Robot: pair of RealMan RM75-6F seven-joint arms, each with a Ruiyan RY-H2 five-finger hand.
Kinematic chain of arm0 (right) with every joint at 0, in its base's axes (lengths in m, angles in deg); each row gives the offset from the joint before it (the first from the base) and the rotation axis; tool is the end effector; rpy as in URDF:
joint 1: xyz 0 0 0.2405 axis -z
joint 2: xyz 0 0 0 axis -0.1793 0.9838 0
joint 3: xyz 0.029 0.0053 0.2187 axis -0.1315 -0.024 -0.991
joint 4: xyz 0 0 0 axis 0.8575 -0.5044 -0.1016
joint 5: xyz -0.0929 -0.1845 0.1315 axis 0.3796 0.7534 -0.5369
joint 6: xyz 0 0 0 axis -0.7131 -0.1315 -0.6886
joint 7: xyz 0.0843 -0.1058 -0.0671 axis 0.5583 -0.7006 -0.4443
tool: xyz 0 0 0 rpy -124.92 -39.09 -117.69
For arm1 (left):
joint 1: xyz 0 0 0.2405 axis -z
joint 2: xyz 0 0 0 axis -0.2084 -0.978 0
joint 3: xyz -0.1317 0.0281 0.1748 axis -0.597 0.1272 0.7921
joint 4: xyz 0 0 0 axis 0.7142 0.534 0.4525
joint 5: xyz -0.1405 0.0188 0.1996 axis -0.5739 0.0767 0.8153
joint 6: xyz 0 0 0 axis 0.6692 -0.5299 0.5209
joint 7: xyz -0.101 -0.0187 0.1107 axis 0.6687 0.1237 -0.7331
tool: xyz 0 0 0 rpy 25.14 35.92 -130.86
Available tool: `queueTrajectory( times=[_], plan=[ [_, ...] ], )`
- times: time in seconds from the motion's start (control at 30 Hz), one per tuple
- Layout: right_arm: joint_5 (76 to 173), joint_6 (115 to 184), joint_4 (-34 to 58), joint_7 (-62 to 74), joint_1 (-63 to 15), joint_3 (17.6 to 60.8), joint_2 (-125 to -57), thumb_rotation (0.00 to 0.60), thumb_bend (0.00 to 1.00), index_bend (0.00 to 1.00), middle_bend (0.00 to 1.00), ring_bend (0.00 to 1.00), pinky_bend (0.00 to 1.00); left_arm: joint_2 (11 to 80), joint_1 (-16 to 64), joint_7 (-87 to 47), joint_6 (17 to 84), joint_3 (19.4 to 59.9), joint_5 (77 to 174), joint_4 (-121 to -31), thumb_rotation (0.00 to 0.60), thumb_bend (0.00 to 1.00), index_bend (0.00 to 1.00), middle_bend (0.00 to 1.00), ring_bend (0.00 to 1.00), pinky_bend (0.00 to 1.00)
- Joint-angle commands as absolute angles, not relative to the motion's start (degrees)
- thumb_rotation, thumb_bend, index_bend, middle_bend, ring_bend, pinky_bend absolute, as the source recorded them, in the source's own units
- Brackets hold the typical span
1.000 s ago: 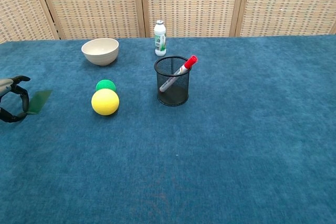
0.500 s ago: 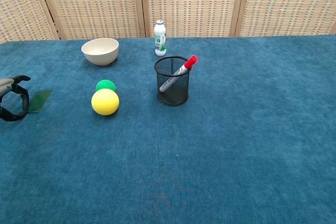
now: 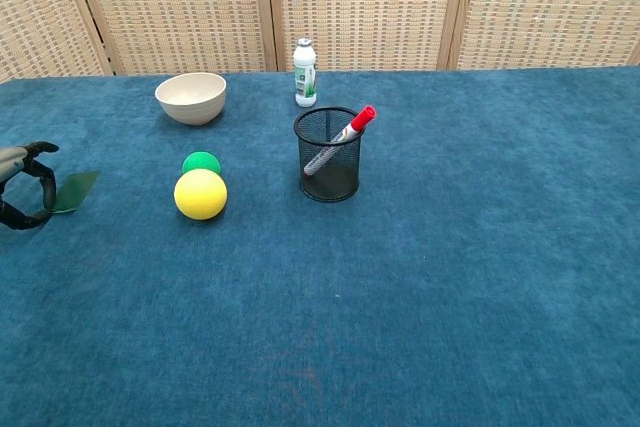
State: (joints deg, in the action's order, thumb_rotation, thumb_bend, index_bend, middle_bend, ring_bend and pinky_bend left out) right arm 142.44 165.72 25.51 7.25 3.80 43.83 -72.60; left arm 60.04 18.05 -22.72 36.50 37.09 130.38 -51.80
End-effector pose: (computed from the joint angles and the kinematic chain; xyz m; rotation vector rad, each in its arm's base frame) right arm -0.3164 -0.2100 0.1184 1.3344 -0.9350 0.8534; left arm -0.3182 0.3527 -0.0223 -1.4905 -1.0786 -0.6247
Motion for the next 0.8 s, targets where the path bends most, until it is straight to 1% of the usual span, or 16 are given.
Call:
queueTrajectory(
  times=[0.03, 0.27, 0.4, 0.73, 0.8],
  plan=[
    [142.43, 165.69, 25.51, 7.19, 3.78, 43.84, -72.63, 0.6, 0.0, 0.0, 0.0, 0.0, 0.0, 59.98, 18.2, -22.77, 36.38, 36.91, 130.24, -51.88, 0.6, 0.52, 0.66, 0.0, 0.0, 0.0],
    [142.23, 165.41, 25.34, 6.86, 3.66, 43.84, -72.83, 0.6, 0.0, 0.0, 0.0, 0.0, 0.0, 59.53, 19.71, -24.46, 35.56, 35.52, 129.06, -51.95, 0.6, 0.58, 0.75, 0.0, 0.0, 0.0],
    [141.57, 164.92, 25.03, 6.38, 3.5, 43.7, -73.13, 0.6, 0.0, 0.0, 0.0, 0.0, 0.0, 58.94, 22.2, -27.09, 33.81, 33.65, 127.25, -51.58, 0.6, 0.61, 0.79, 0.0, 0.0, 0.0],
    [140.12, 163.4, 24.33, 5.19, 2.86, 43.39, -73.84, 0.6, 0.0, 0.0, 0.0, 0.0, 0.0, 57.73, 27.74, -33.28, 30.34, 29.65, 122.07, -50.01, 0.6, 0.63, 0.81, 0.0, 0.0, 0.0],
    [139.65, 162.94, 24.1, 4.99, 2.68, 43.29, -74.04, 0.6, 0.0, 0.0, 0.0, 0.0, 0.0, 57.56, 29.94, -35.23, 29.65, 28.2, 120.59, -48.92, 0.6, 0.63, 0.81, 0.0, 0.0, 0.0]
  ],
)
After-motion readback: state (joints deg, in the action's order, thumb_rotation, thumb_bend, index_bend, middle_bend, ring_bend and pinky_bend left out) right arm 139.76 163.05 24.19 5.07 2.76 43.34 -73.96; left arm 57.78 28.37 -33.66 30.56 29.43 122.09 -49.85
